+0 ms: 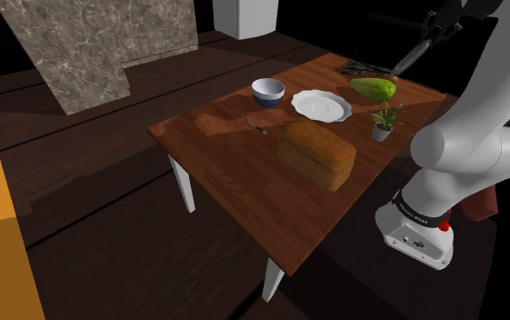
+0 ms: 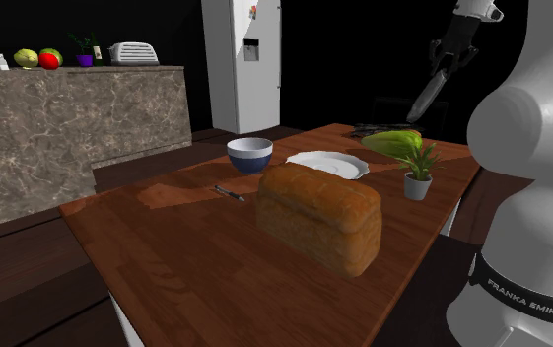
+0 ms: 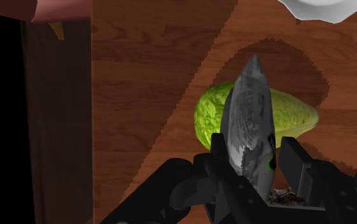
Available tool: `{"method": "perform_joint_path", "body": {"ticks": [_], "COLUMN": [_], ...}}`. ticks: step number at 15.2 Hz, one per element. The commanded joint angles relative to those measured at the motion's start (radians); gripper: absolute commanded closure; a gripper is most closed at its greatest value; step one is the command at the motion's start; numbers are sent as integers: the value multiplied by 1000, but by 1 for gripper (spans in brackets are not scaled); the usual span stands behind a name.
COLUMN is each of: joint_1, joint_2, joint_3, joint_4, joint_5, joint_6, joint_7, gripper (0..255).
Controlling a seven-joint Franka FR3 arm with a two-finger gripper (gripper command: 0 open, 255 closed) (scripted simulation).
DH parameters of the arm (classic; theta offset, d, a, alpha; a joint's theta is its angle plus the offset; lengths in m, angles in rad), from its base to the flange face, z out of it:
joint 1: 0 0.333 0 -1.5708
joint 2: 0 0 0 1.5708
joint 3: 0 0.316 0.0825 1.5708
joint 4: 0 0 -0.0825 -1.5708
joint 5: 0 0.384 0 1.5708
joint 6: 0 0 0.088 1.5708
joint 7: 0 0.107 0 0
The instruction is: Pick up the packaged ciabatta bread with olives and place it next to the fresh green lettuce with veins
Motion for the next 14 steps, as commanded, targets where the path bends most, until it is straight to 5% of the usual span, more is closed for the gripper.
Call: {"method": "perform_joint_path", "body": {"ticks": [1,14], "joint_1": [3,17], "joint_2": [-3,14], "joint_3": [0,9], "joint_4": [-30,-179], "joint_5": [0,23], "joint_6": [27,185], "joint_7": [-8,-54], "gripper": [255,255]}}
